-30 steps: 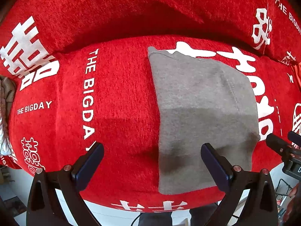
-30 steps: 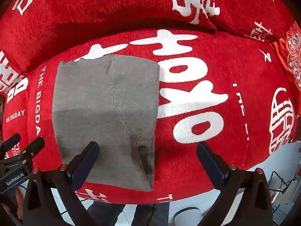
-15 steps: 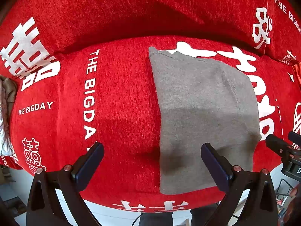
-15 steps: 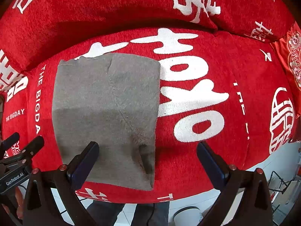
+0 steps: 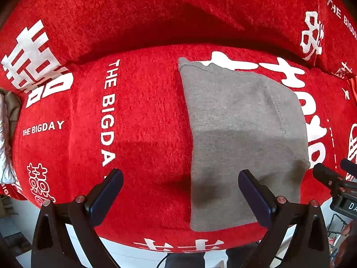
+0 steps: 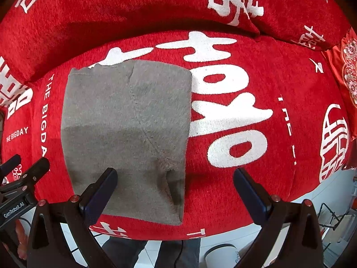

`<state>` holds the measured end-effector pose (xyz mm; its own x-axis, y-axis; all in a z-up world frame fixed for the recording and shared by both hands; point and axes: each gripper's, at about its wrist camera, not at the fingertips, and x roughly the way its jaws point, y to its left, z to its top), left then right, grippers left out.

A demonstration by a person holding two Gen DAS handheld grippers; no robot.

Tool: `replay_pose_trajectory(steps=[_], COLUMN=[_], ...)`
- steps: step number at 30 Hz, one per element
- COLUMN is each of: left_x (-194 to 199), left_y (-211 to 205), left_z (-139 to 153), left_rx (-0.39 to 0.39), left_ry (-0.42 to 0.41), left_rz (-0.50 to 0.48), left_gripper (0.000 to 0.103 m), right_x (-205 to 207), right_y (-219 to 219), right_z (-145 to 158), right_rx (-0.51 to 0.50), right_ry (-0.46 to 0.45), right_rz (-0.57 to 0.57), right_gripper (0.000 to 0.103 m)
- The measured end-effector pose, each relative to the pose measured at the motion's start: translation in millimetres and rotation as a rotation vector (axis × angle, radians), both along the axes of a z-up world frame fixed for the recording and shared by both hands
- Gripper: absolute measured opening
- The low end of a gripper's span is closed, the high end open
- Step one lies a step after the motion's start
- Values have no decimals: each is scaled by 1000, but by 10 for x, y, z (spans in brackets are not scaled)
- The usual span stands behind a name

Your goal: Fold small clothes

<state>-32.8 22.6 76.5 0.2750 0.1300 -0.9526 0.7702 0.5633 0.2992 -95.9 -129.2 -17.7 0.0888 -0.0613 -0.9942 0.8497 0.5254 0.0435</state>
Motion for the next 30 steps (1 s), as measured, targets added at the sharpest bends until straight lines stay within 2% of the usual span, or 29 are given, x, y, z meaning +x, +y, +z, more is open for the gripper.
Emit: replay_pose_trajectory(steps=[30], left_x=[90], left_y=[93], left_z=[-11], left_rx=[-1], left_ry=[-11], left_rz=[30], left_gripper=[103], right_x=[80], right_y=[54], right_z=[-43], right_rx=[1], right_ry=[13], right_rz=[16], right_gripper=[103])
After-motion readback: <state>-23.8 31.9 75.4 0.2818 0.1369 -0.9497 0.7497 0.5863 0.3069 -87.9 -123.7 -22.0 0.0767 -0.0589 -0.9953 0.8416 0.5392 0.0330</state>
